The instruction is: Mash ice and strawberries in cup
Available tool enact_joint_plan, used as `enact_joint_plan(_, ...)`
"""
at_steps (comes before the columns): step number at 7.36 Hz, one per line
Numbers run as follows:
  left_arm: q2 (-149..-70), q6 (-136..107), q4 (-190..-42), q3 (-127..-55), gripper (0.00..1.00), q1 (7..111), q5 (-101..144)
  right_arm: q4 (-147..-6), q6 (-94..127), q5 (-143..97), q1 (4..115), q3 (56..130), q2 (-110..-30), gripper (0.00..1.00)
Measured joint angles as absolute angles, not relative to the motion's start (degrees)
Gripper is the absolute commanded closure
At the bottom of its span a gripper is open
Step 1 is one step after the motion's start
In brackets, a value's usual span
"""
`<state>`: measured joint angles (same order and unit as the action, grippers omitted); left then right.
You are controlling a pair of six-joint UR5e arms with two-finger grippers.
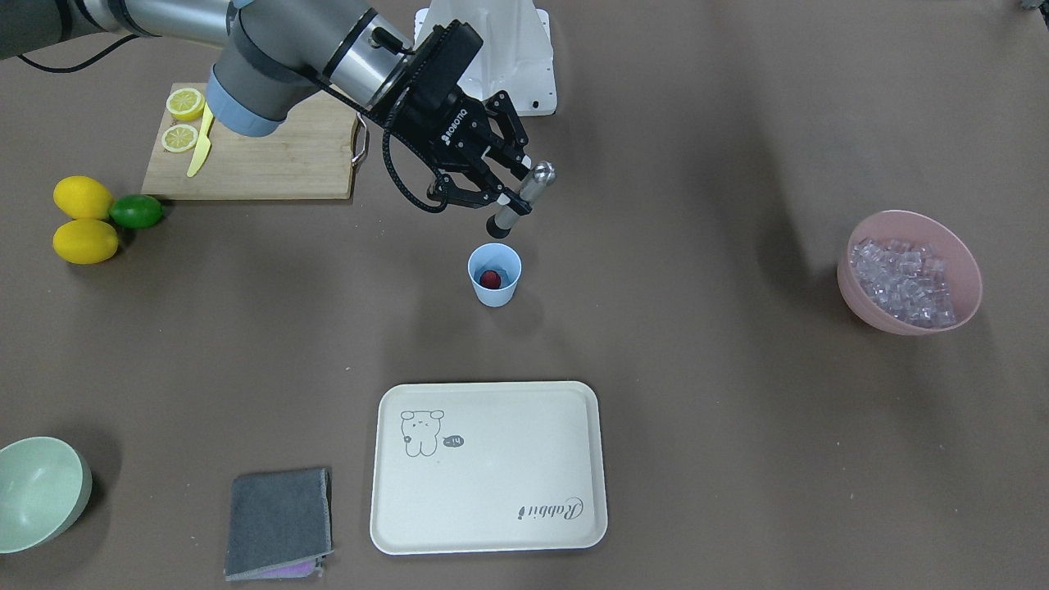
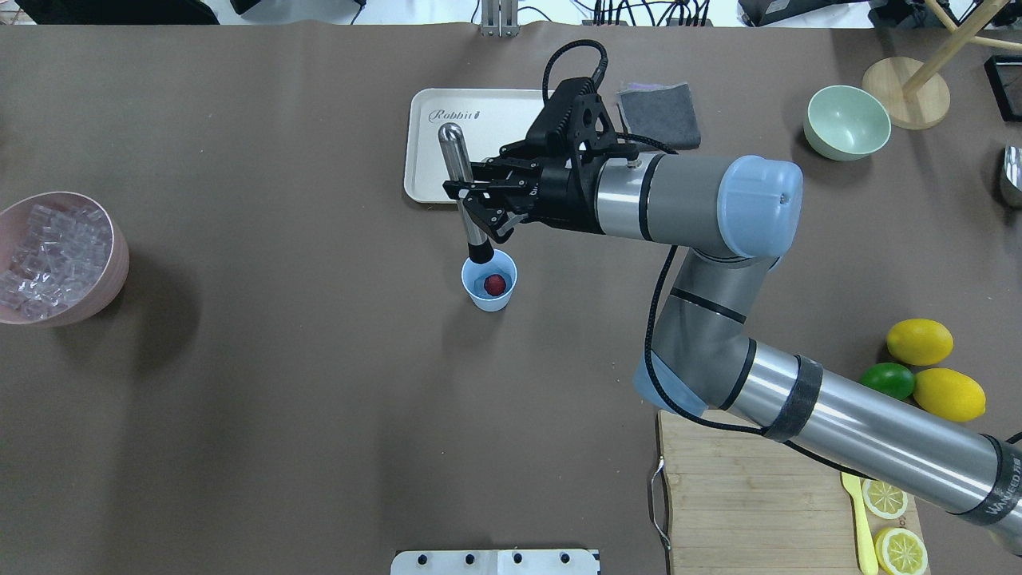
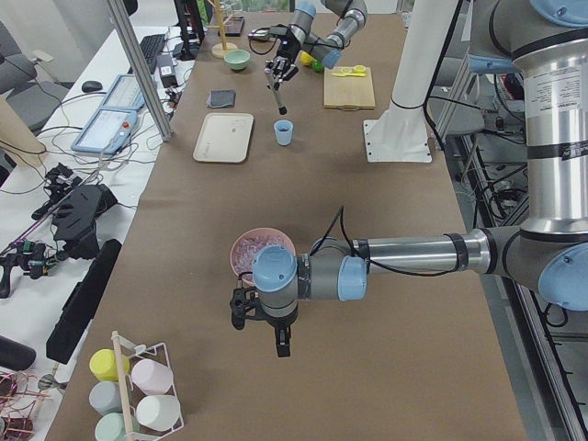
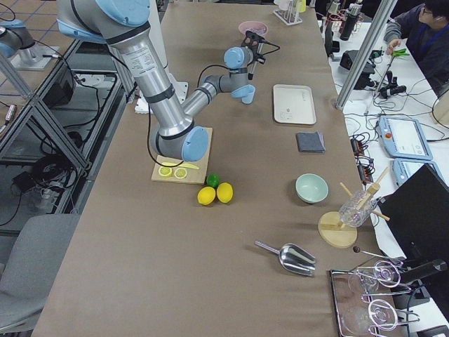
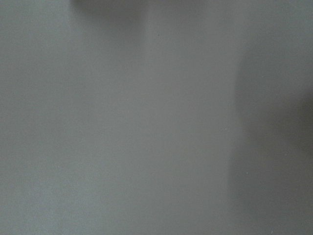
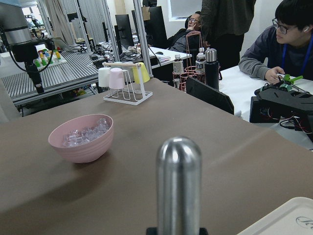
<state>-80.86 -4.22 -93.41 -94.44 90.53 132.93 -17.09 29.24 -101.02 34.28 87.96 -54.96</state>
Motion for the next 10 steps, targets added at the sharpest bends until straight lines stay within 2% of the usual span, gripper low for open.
enact_joint_plan(3,-81.02,-4.22,-93.43,-94.34,0.01,90.46,132.71,-5.54,29.33,-96.21,31.69,81.96,-57.34,1.0)
enact_joint_plan(10,-81.28,-4.2,-93.43,-93.86,0.01,90.44,132.77,-1.98,29.21,-93.45,29.51,80.43,-57.82,1.0)
